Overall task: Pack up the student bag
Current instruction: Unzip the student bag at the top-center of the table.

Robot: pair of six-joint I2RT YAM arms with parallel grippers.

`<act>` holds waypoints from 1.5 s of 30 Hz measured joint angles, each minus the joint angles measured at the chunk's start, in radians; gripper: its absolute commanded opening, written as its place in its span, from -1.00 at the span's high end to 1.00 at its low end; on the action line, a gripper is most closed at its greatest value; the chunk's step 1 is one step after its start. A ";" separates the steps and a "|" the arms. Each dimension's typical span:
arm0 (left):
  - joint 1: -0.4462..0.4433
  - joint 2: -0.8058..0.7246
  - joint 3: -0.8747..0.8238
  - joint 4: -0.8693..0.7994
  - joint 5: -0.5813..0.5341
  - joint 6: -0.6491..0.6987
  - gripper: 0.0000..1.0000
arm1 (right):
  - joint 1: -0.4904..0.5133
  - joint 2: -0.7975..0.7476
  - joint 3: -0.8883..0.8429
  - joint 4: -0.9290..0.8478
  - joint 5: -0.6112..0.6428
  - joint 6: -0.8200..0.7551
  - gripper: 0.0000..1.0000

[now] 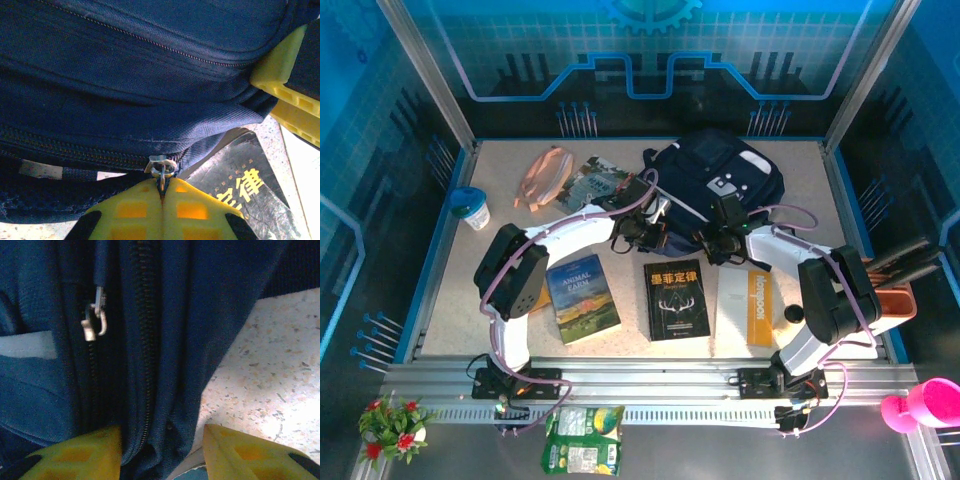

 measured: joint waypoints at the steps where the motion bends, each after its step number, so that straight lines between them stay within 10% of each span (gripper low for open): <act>1: 0.000 0.000 0.002 -0.002 0.000 0.003 1.00 | 0.000 0.000 0.000 0.006 0.004 0.000 0.58; 4: -0.003 0.000 0.005 -0.013 -0.021 0.013 1.00 | -0.001 0.000 0.001 0.007 0.026 -0.018 0.96; 14: 0.015 0.001 0.040 -0.081 -0.184 0.076 1.00 | -0.069 -0.058 0.010 -0.036 0.076 -0.188 0.97; 24: 0.037 0.113 0.171 -0.080 -0.099 0.085 1.00 | -0.293 -0.059 0.065 -0.092 0.024 -0.427 0.96; 36: -0.045 0.197 0.293 -0.081 0.051 0.076 1.00 | -0.397 -0.182 0.035 -0.145 0.012 -0.442 -0.31; 45: -0.078 0.207 0.301 -0.080 0.107 0.073 1.00 | -0.352 -0.341 -0.045 -0.227 -0.047 -0.269 -0.69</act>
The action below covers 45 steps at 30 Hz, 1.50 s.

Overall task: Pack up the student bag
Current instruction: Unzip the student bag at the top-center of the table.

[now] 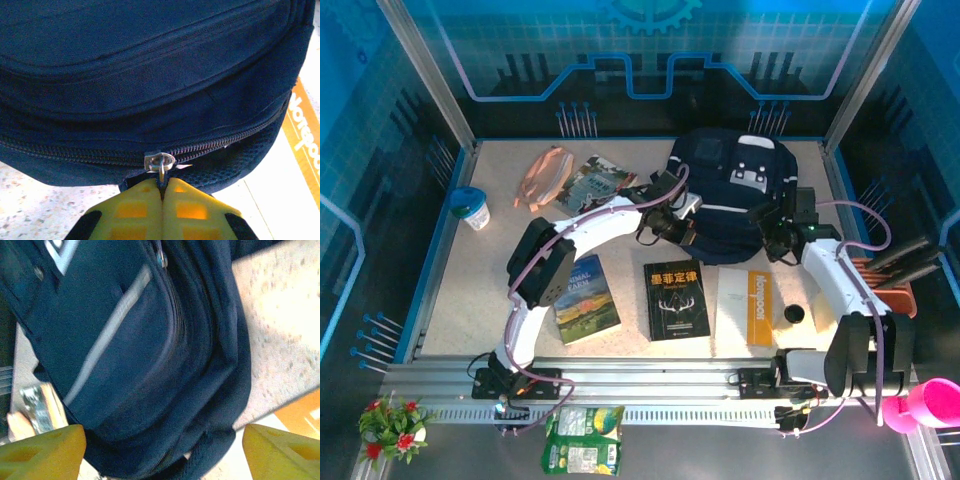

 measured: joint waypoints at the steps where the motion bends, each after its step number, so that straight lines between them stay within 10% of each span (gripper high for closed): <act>1: -0.006 0.001 0.000 0.000 0.004 0.000 1.00 | 0.014 0.000 -0.009 -0.010 -0.004 0.021 -0.70; 17: -0.071 0.006 0.006 0.010 0.034 -0.008 1.00 | 0.174 0.090 -0.092 0.054 0.007 0.243 -0.87; 32: -0.072 0.006 0.005 -0.008 0.013 0.032 1.00 | 0.184 0.139 -0.101 0.072 0.082 0.256 0.32; 45: 0.020 -0.005 -0.002 -0.084 -0.010 0.150 1.00 | 0.175 -0.030 -0.069 -0.062 0.244 0.101 0.47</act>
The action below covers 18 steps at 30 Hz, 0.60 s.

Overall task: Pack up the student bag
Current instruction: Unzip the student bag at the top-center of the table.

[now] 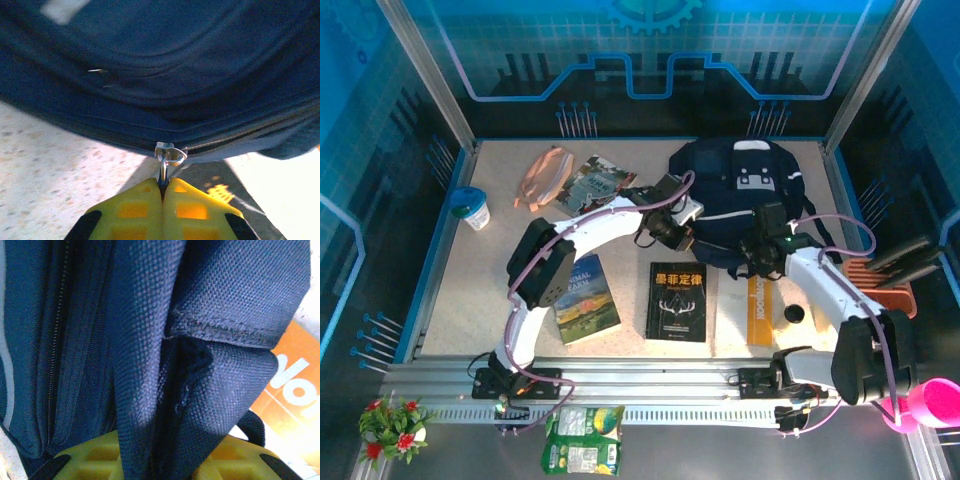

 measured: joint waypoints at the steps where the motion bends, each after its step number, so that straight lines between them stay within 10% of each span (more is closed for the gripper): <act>1: 0.012 0.000 0.000 -0.004 0.000 0.006 1.00 | -0.001 -0.009 0.005 -0.005 0.001 -0.008 0.46; 18: 0.105 0.194 0.250 -0.021 -0.226 0.008 1.00 | -0.031 -0.034 0.062 -0.037 -0.041 -0.093 0.44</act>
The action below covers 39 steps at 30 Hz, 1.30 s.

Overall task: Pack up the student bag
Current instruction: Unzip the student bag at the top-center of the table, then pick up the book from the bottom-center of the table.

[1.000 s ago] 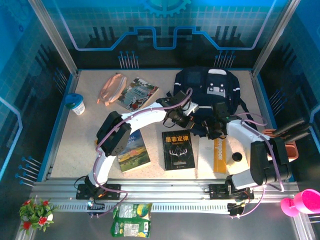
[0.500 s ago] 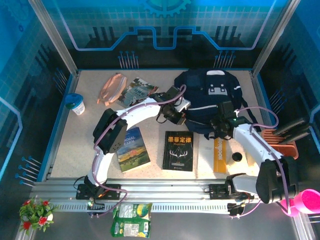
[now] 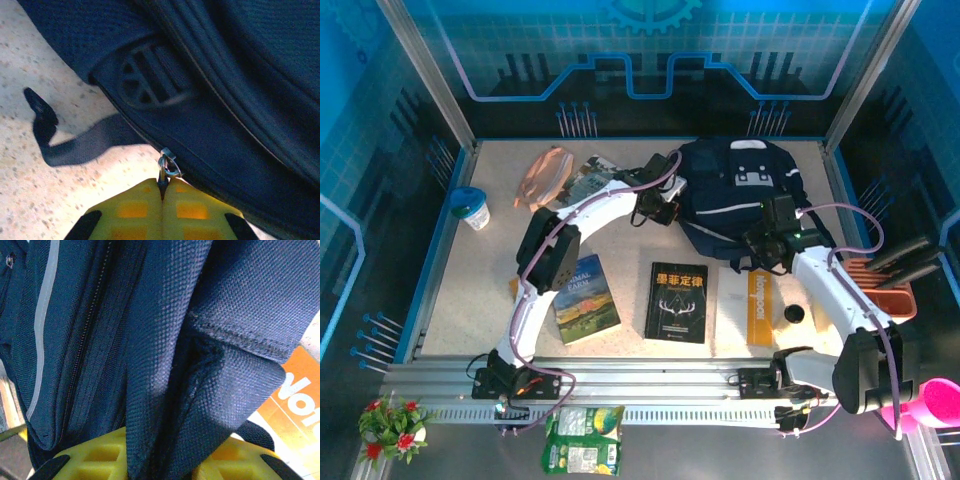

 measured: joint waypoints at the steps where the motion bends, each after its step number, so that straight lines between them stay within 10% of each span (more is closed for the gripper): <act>1: 0.002 0.017 0.023 -0.001 -0.008 0.000 1.00 | -0.001 0.000 0.002 0.000 -0.005 -0.003 0.44; 5: 0.018 0.069 0.109 -0.003 -0.024 0.000 0.95 | -0.004 0.000 0.010 0.002 -0.031 -0.008 0.44; 13: 0.058 0.067 0.138 -0.035 -0.003 -0.074 0.24 | 0.018 0.042 0.015 0.035 -0.076 -0.006 0.43; 21: 0.102 -0.205 -0.199 -0.019 0.015 -0.202 -0.26 | 0.089 0.219 0.071 0.096 -0.104 0.000 0.39; 30: 0.101 -0.494 -0.516 0.055 0.032 -0.368 -0.55 | 0.101 0.277 0.094 0.130 -0.073 -0.158 -0.42; 39: 0.098 -0.642 -0.824 0.156 0.146 -0.591 -0.62 | 0.168 0.095 0.082 0.013 -0.079 -0.375 -0.51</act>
